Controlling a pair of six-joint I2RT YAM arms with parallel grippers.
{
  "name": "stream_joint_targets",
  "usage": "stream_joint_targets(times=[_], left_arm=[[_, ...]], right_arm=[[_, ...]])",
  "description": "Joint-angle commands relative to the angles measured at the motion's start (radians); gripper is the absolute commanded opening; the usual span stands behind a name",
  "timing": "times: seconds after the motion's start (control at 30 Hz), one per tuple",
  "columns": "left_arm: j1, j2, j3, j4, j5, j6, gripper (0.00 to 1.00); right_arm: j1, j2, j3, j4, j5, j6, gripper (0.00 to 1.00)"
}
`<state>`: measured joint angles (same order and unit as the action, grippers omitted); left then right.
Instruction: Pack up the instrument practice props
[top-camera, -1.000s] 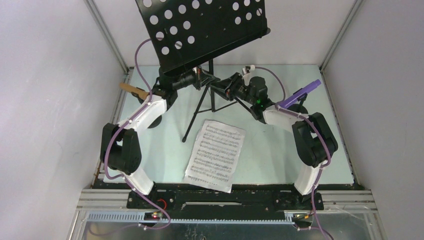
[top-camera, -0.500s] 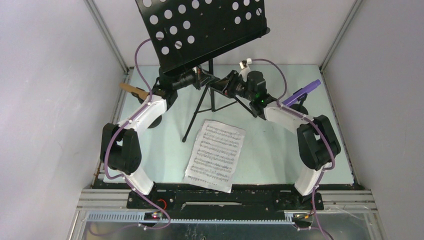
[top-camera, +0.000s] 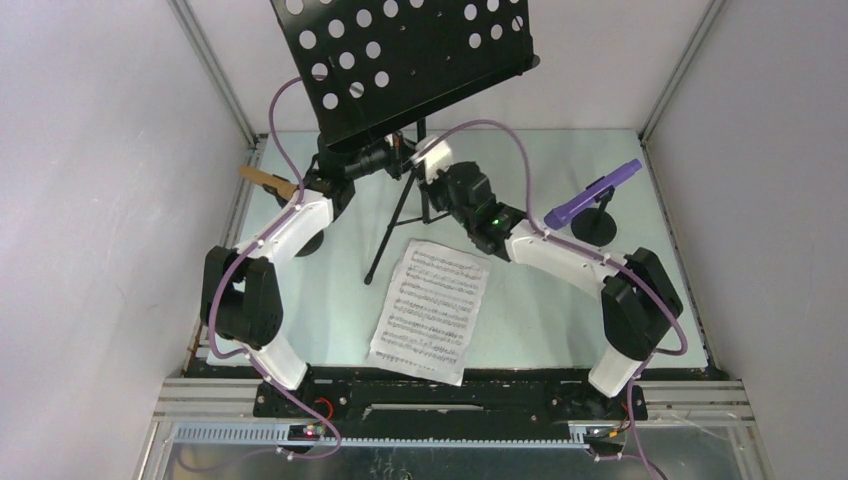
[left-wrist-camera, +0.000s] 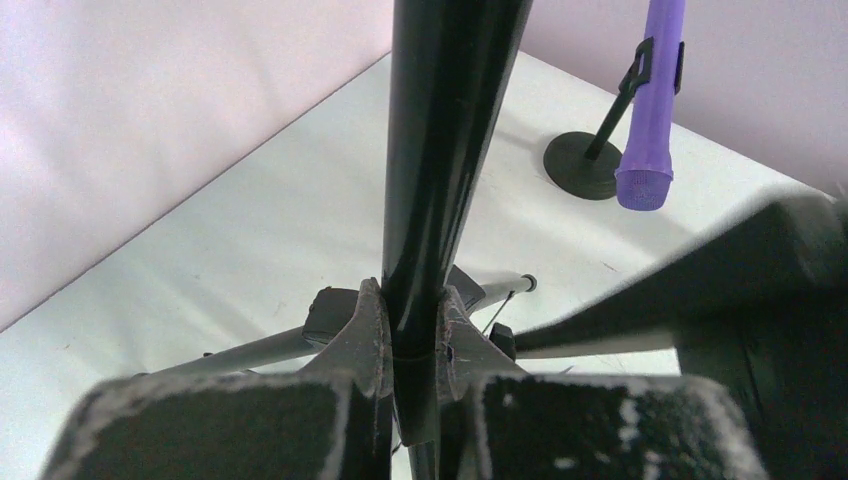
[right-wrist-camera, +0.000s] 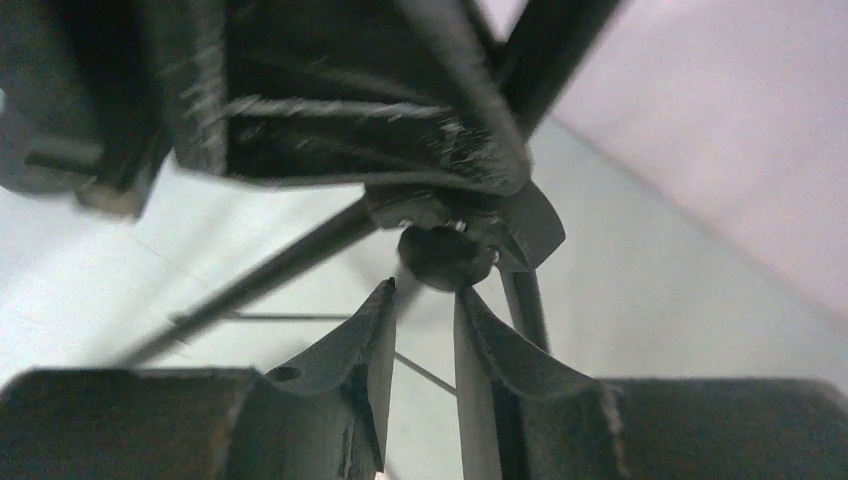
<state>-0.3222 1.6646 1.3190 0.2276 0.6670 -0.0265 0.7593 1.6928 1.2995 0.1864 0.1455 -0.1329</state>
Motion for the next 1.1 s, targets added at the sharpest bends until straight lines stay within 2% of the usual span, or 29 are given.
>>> stream_joint_targets(times=[0.0,0.1,0.23,0.33,0.47,0.57,0.7,0.87,1.07], left_arm=[[0.000,0.018,0.054,-0.033,-0.024,-0.021,0.06],[0.002,0.017,0.053,-0.033,-0.025,-0.021,0.06],[0.000,0.015,0.051,-0.033,-0.027,-0.020,0.06],[0.001,0.015,0.052,-0.033,-0.027,-0.020,0.06],[0.001,0.015,0.052,-0.033,-0.028,-0.020,0.06],[0.001,0.016,0.052,-0.030,-0.027,-0.024,0.06],[0.001,0.017,0.053,-0.030,-0.026,-0.026,0.06],[0.001,0.014,0.051,-0.031,-0.026,-0.025,0.06],[0.000,0.016,0.053,-0.031,-0.026,-0.027,0.06]], right_arm=[[0.162,0.007,0.027,0.008,0.226,-0.561,0.11],[0.207,0.054,0.027,0.058,0.352,-0.752,0.10],[0.235,0.103,0.026,0.170,0.457,-0.895,0.09],[0.242,0.108,0.025,0.228,0.490,-0.911,0.10],[0.245,0.062,-0.013,0.279,0.501,-0.822,0.12],[0.237,-0.015,-0.078,0.289,0.471,-0.630,0.18],[0.186,-0.154,-0.173,0.230,0.296,-0.257,0.25],[0.035,-0.253,-0.253,0.217,0.056,0.273,0.38],[-0.150,-0.257,-0.254,0.218,-0.236,0.823,0.55]])
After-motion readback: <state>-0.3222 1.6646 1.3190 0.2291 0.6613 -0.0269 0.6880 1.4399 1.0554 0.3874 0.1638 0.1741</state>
